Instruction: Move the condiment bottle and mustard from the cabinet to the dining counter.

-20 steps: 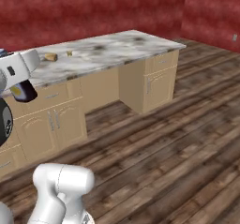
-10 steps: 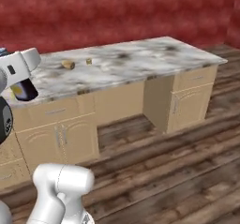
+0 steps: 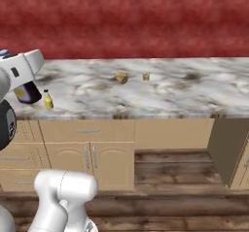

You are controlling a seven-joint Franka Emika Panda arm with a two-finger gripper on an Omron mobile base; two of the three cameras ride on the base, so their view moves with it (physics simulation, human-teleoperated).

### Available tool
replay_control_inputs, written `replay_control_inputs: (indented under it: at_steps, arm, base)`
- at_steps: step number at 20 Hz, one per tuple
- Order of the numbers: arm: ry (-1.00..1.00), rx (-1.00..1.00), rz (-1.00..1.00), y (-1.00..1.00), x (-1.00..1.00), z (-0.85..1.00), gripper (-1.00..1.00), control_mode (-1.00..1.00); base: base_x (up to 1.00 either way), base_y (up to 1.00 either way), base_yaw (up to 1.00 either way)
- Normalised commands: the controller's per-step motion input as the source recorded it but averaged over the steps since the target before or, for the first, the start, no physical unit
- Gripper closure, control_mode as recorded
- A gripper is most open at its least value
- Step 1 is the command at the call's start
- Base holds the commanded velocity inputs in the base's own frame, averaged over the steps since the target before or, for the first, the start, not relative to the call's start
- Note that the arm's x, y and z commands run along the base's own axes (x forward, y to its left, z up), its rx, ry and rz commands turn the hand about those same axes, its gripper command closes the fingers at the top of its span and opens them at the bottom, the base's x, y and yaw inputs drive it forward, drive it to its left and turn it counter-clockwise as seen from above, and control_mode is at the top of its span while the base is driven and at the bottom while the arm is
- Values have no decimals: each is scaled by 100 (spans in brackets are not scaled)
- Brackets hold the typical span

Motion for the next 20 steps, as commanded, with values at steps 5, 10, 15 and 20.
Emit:
replay_control_inputs:
  at_steps: [5, 10, 15, 20]
  arm:
    - [0, 0, 0, 0, 0, 0, 100, 100]
    - [0, 0, 0, 0, 0, 0, 100, 100]
    - [0, 0, 0, 0, 0, 0, 100, 100]
    - [0, 0, 0, 0, 0, 0, 100, 100]
  base:
    - [48, -15, 16]
    - [58, -7, 6]
    - [67, -9, 5]
    - [64, -13, 6]
